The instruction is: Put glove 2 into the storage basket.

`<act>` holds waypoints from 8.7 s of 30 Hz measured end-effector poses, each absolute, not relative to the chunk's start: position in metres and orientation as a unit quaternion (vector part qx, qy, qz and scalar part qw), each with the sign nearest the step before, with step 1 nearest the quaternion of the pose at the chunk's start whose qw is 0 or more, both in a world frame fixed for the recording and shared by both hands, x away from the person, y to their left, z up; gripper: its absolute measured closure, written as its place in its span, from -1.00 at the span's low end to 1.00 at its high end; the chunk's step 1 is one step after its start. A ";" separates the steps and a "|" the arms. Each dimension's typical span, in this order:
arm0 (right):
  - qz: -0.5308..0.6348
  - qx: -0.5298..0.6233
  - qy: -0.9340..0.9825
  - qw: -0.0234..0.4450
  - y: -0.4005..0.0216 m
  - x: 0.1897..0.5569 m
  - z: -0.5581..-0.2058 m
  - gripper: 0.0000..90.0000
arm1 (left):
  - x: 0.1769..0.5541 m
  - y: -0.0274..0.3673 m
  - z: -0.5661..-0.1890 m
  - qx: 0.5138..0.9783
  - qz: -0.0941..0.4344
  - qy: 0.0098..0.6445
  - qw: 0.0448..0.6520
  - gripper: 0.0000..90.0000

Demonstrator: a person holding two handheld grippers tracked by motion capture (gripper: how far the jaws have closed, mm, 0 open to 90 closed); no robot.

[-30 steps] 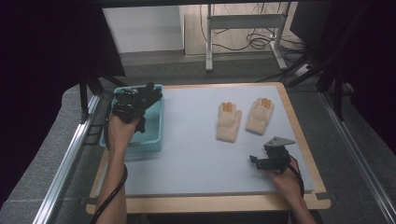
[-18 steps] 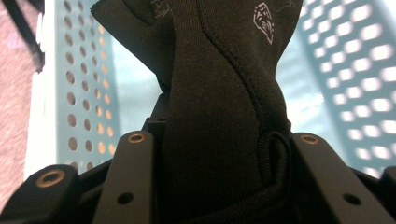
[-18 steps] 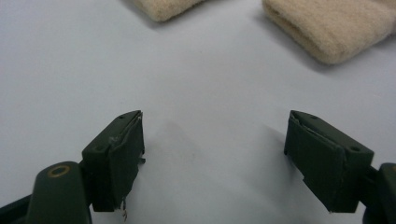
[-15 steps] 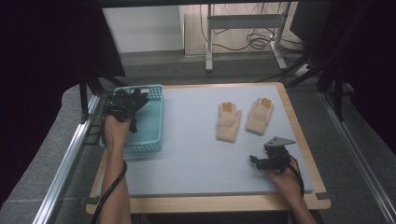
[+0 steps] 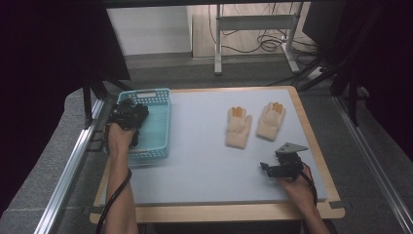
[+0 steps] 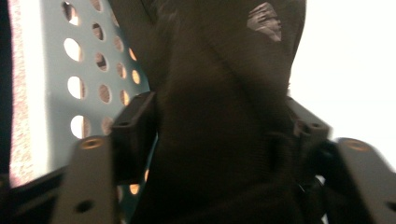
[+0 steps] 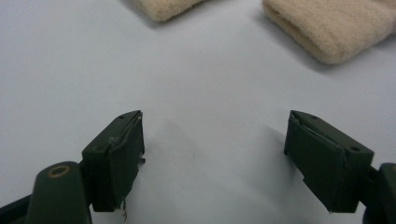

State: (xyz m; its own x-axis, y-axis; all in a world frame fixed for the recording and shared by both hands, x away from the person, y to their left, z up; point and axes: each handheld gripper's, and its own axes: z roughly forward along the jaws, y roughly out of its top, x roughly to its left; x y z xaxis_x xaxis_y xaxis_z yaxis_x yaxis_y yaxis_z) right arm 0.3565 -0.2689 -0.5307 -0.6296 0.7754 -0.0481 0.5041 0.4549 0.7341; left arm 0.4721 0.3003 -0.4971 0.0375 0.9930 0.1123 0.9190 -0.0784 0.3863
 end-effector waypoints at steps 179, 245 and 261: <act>0.361 0.423 0.812 0.180 -0.273 0.470 -0.488 0.36 | 0.316 0.111 -0.548 0.841 0.136 0.391 0.348 -0.98; 0.399 0.373 0.820 0.172 -0.211 0.477 -0.457 0.70 | 0.317 0.111 -0.548 0.842 0.135 0.390 0.347 -0.98; 0.375 0.328 0.855 0.146 -0.210 0.485 -0.501 0.05 | 0.317 0.111 -0.548 0.842 0.135 0.390 0.347 -0.98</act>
State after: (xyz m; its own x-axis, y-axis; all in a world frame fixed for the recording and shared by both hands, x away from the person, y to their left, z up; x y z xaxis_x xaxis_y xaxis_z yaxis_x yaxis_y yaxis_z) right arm 0.4848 -0.2099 -0.5007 -0.7414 0.6710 -0.0039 0.4519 0.5036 0.7364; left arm 0.3166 0.1113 -0.5480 0.6593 0.7506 -0.0434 0.5631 -0.4547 0.6901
